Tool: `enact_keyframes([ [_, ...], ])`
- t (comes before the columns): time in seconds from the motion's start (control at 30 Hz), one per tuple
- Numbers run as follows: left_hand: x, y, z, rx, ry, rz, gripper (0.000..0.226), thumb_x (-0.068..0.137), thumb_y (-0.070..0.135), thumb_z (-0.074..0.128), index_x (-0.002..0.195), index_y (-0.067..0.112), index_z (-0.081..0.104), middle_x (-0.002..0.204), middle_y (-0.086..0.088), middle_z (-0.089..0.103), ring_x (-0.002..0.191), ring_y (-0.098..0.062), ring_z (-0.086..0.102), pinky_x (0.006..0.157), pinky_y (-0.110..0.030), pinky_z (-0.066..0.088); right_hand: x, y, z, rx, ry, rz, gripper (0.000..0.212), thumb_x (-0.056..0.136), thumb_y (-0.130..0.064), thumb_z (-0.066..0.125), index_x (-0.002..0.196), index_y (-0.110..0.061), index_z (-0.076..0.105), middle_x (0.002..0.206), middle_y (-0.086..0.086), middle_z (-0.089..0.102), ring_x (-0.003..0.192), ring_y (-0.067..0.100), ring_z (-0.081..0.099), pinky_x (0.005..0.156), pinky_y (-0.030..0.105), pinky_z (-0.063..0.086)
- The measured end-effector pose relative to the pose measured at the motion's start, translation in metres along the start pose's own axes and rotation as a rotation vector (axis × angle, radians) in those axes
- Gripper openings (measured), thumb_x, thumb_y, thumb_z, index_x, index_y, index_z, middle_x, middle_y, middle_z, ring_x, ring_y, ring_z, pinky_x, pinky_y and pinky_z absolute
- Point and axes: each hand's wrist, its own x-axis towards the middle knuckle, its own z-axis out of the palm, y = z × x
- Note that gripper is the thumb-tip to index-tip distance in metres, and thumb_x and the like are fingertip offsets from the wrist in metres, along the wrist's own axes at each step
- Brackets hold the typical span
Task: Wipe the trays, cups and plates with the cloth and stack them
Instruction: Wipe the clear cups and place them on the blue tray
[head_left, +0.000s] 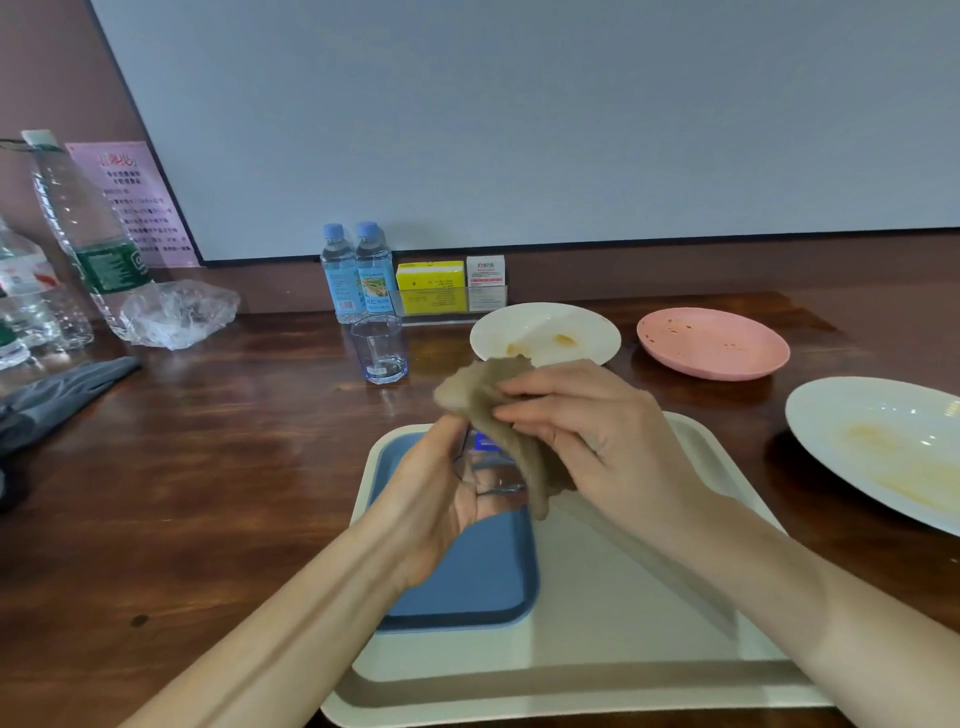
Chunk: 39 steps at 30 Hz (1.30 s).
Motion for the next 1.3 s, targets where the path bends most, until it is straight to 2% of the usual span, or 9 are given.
enact_keyframes([
  [0.13,-0.001,0.001,0.007,0.002,-0.003,-0.018,0.042,0.107,0.040,0.052,0.086,0.019,0.082,0.095,-0.015,0.077,0.078,-0.031,0.073,0.086,-0.049,0.061,0.007,0.002,0.001,0.011,0.095,0.135,0.023,0.101,-0.017,0.064,0.114,-0.020,0.083,0.124,-0.009,0.074,0.120,0.010,0.066,0.101,0.038,0.054],
  [0.33,-0.006,0.006,0.002,-0.134,-0.152,-0.062,0.037,0.101,0.038,0.055,0.079,0.018,0.077,0.075,-0.005,0.068,0.067,-0.017,0.065,0.062,-0.033,0.061,-0.002,-0.014,0.001,0.046,0.037,-0.035,0.020,0.101,-0.012,0.065,0.112,-0.012,0.082,0.121,-0.002,0.074,0.116,0.020,0.065,0.101,0.033,0.052],
  [0.53,-0.004,0.007,0.001,-0.136,-0.178,-0.131,0.045,0.097,0.058,0.063,0.104,0.016,0.078,0.097,-0.006,0.069,0.083,-0.019,0.065,0.090,-0.043,0.058,0.005,0.000,-0.003,0.030,0.166,0.161,0.022,0.099,-0.007,0.070,0.112,-0.018,0.083,0.121,-0.008,0.074,0.119,0.010,0.065,0.102,0.040,0.053],
  [0.7,-0.003,0.006,-0.006,-0.209,-0.201,-0.145,0.033,0.093,0.046,0.065,0.096,0.015,0.078,0.092,-0.006,0.066,0.080,-0.018,0.065,0.073,-0.035,0.064,-0.006,-0.018,0.004,0.034,0.079,-0.023,0.019,0.100,-0.008,0.069,0.112,-0.013,0.082,0.120,-0.001,0.072,0.114,0.022,0.063,0.100,0.033,0.049],
  [0.8,-0.004,0.006,-0.006,-0.190,-0.189,-0.150,0.028,0.096,0.040,0.062,0.096,0.017,0.078,0.090,-0.003,0.066,0.078,-0.016,0.066,0.074,-0.033,0.063,-0.002,-0.013,0.003,0.046,0.043,-0.069,0.019,0.099,-0.006,0.069,0.111,-0.012,0.082,0.119,-0.001,0.073,0.113,0.022,0.063,0.100,0.033,0.050],
  [0.93,-0.002,0.007,-0.003,-0.185,-0.159,-0.153,0.039,0.101,0.049,0.062,0.112,0.015,0.076,0.103,-0.009,0.073,0.083,-0.023,0.074,0.099,-0.046,0.056,0.008,0.000,0.002,0.060,0.161,0.109,0.021,0.100,-0.010,0.068,0.113,-0.018,0.083,0.120,-0.004,0.071,0.116,0.015,0.064,0.097,0.041,0.053],
  [1.07,0.003,0.004,-0.009,-0.271,-0.125,-0.136,0.034,0.103,0.041,0.059,0.111,0.012,0.073,0.093,-0.006,0.068,0.073,-0.019,0.069,0.080,-0.036,0.061,0.002,-0.011,0.007,-0.007,0.150,0.039,0.020,0.101,-0.012,0.068,0.115,-0.015,0.082,0.118,-0.002,0.072,0.110,0.022,0.064,0.096,0.037,0.052],
  [1.2,0.002,0.005,-0.017,-0.311,-0.126,-0.112,0.043,0.105,0.028,0.053,0.134,-0.001,0.066,0.123,-0.015,0.071,0.106,-0.024,0.066,0.108,-0.041,0.050,-0.003,-0.019,0.009,0.006,0.015,-0.112,0.021,0.103,-0.011,0.065,0.117,-0.014,0.081,0.120,-0.002,0.074,0.108,0.022,0.062,0.095,0.034,0.051],
  [1.3,0.002,0.005,-0.010,-0.270,-0.152,-0.123,0.034,0.107,0.037,0.054,0.126,0.012,0.067,0.111,-0.008,0.070,0.098,-0.021,0.067,0.091,-0.041,0.059,0.009,-0.003,0.004,0.003,0.077,-0.026,0.021,0.101,-0.011,0.067,0.115,-0.016,0.082,0.121,-0.004,0.074,0.112,0.022,0.064,0.098,0.039,0.052],
])
